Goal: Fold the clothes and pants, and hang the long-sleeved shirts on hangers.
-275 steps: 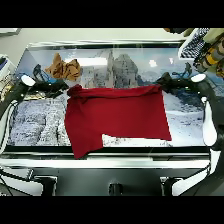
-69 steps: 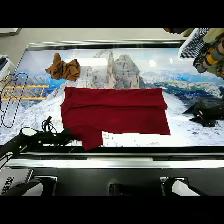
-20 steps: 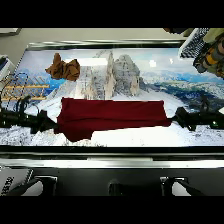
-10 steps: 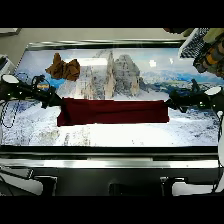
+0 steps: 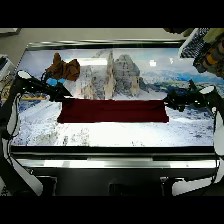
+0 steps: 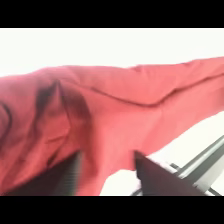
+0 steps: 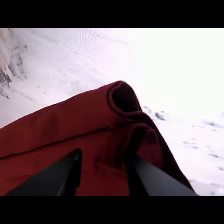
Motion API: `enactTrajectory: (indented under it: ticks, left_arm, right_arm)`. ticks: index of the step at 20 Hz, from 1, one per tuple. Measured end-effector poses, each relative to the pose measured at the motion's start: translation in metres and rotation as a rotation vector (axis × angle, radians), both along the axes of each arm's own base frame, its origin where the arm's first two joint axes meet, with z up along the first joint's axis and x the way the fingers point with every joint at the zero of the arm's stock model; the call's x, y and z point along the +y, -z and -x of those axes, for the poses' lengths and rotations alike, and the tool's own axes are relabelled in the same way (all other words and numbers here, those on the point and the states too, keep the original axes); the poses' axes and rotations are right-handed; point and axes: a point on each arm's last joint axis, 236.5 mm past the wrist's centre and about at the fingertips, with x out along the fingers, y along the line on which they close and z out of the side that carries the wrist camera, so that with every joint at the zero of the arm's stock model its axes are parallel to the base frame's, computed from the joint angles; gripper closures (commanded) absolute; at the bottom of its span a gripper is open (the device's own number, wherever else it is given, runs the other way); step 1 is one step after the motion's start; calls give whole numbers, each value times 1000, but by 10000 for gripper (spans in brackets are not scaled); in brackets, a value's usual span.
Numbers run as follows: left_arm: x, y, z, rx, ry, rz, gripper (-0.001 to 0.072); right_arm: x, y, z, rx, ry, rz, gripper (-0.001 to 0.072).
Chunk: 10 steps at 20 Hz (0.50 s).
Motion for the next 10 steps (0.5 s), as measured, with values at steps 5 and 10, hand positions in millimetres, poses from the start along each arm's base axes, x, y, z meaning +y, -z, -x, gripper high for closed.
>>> enactTrajectory:
  ticks: [5, 10]
  left_arm:
    - [20, -23, -18, -79, -31, -22, 241]
    - [53, -70, -13, -166, -43, -184, 241]
  right_arm:
    - [-31, -22, 6, 9, 75, 15, 181]
    - [-78, -33, 29, 51, 136, -30, 151]
